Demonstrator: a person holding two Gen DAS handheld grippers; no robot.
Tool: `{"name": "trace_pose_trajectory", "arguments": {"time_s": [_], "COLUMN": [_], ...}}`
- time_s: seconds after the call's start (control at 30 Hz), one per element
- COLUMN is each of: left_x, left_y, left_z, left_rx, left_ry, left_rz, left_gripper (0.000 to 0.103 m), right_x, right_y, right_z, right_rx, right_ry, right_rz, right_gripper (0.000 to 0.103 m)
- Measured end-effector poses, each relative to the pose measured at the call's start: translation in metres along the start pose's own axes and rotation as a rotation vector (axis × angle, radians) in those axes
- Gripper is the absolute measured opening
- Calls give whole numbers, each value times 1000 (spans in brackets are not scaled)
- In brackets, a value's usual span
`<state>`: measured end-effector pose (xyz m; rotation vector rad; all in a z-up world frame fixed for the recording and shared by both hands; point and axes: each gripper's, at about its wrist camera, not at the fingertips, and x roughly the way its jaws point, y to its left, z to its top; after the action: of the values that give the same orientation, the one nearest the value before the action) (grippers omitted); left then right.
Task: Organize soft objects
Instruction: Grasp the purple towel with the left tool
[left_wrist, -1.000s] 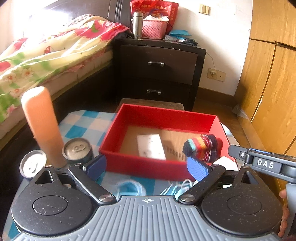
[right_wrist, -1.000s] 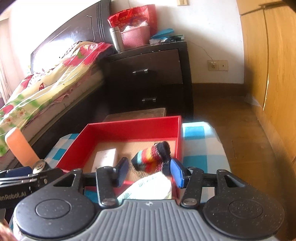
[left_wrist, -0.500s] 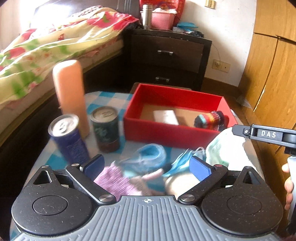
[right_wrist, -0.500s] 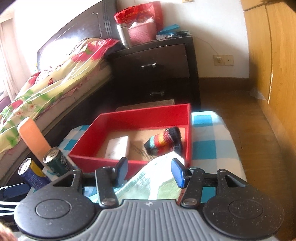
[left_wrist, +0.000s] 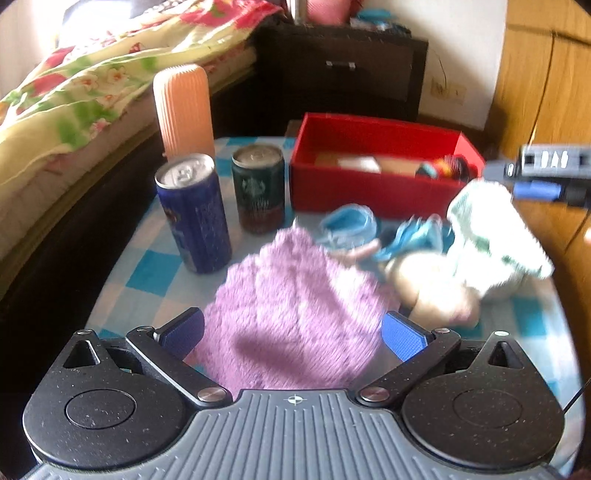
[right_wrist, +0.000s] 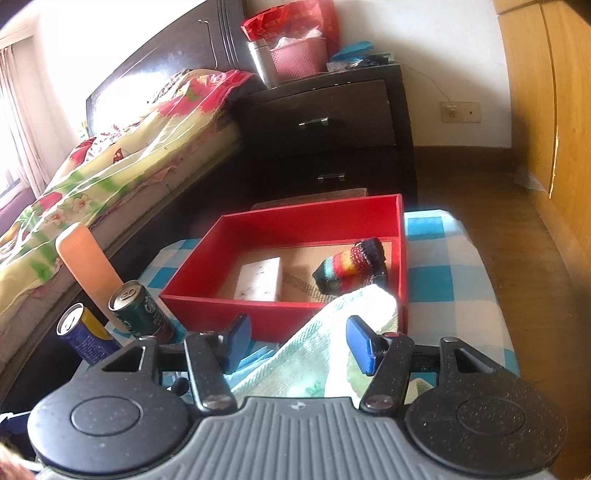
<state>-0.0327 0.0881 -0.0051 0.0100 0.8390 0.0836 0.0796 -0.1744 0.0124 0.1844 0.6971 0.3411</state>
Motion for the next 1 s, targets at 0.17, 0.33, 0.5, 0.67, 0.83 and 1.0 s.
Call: {"name": "trace_pose_trajectory", "arguments": {"time_s": [0.17, 0.33, 0.5, 0.67, 0.83, 1.0], "left_x": [2, 2, -4, -9, -15, -25], "left_y": [2, 4, 16, 33, 41, 46], "left_z": [-3, -2, 4, 10, 15, 19], "left_rx": [-11, -26, -106, -198, -253, -287], "left_ry": [12, 8, -13, -36, -73, -142], "left_rz": [-29, -12, -51, -83, -92, -88], "left_gripper": [79, 59, 31, 21, 17, 17], "right_x": [1, 2, 3, 3, 6, 6], "right_y": [1, -2, -2, 1, 2, 2], "right_z": [-2, -1, -2, -3, -5, -6], "right_rx": [-1, 15, 21, 10, 4, -4], "right_ry": [6, 7, 13, 15, 26, 32], "right_rz": [6, 12, 20, 31, 37, 35], "right_gripper": [37, 38, 38, 38, 38, 38]}}
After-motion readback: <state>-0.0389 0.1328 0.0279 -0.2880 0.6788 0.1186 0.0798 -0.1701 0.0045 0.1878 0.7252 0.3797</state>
